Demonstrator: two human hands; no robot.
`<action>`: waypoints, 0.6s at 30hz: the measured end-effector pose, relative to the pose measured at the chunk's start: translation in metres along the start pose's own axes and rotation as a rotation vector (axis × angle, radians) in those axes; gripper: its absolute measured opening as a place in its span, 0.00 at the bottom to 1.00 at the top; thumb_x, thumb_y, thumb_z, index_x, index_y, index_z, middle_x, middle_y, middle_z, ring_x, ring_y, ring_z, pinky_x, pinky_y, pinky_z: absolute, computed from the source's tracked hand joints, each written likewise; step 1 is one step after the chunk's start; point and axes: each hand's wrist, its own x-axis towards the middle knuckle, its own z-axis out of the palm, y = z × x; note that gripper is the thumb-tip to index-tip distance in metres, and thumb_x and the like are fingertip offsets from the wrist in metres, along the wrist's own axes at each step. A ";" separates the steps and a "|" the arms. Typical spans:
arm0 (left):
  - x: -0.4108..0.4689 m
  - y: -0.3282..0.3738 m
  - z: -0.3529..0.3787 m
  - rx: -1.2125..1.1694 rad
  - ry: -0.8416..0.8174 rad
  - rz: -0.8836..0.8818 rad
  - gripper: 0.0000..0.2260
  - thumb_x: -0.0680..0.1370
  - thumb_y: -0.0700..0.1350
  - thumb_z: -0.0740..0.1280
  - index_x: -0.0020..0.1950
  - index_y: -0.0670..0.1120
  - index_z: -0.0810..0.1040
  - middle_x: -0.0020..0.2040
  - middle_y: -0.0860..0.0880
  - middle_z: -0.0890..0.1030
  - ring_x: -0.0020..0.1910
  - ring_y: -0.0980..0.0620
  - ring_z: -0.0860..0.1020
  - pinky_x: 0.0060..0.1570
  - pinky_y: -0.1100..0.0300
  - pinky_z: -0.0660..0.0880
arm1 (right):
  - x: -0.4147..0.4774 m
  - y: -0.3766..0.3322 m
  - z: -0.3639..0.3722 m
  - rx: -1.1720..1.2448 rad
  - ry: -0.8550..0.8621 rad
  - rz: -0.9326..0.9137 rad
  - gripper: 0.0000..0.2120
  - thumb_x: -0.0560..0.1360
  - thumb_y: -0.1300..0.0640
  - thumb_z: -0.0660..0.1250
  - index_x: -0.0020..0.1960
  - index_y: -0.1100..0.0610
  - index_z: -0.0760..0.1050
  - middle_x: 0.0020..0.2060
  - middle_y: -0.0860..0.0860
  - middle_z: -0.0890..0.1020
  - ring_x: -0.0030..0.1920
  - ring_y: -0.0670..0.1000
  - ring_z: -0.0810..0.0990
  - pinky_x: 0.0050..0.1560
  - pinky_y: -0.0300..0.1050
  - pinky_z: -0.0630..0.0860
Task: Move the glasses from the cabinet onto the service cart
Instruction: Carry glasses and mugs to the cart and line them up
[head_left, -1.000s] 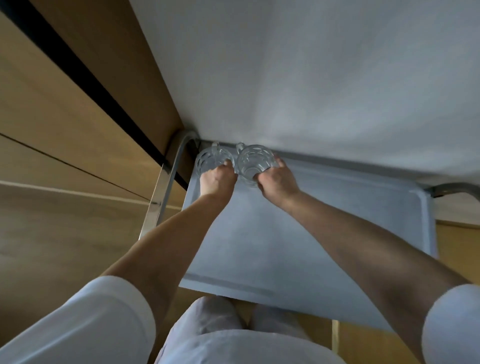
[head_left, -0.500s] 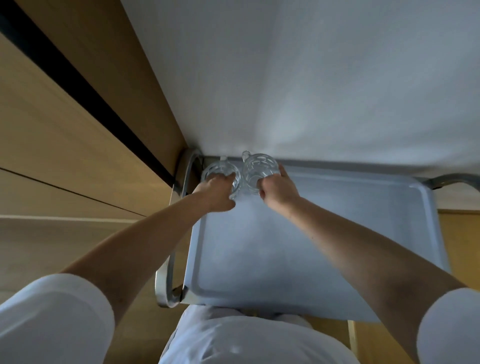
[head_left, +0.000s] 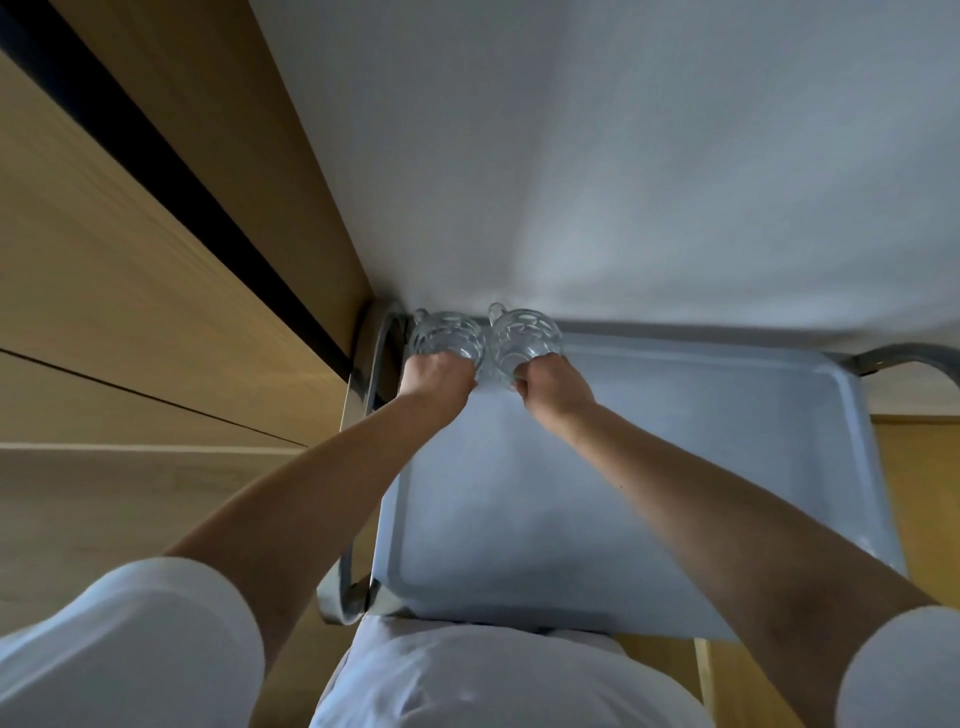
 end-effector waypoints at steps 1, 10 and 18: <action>0.001 0.000 0.000 -0.015 0.002 -0.009 0.10 0.82 0.46 0.58 0.57 0.48 0.78 0.57 0.46 0.80 0.57 0.46 0.78 0.43 0.58 0.68 | 0.001 0.000 0.001 0.016 -0.002 0.019 0.10 0.78 0.60 0.59 0.48 0.59 0.79 0.48 0.59 0.81 0.54 0.59 0.77 0.51 0.44 0.71; 0.011 0.004 -0.004 -0.176 0.012 -0.123 0.09 0.81 0.45 0.60 0.56 0.47 0.78 0.56 0.46 0.80 0.56 0.45 0.78 0.49 0.57 0.72 | 0.006 -0.006 0.004 0.018 0.012 0.000 0.15 0.74 0.66 0.58 0.55 0.56 0.78 0.54 0.56 0.78 0.58 0.60 0.73 0.54 0.46 0.71; 0.010 0.006 -0.009 -0.250 0.010 -0.180 0.10 0.81 0.45 0.59 0.57 0.45 0.79 0.57 0.44 0.80 0.56 0.44 0.78 0.48 0.56 0.72 | 0.009 -0.010 -0.007 -0.078 0.061 -0.020 0.15 0.77 0.66 0.58 0.61 0.60 0.76 0.60 0.57 0.78 0.64 0.57 0.71 0.67 0.46 0.62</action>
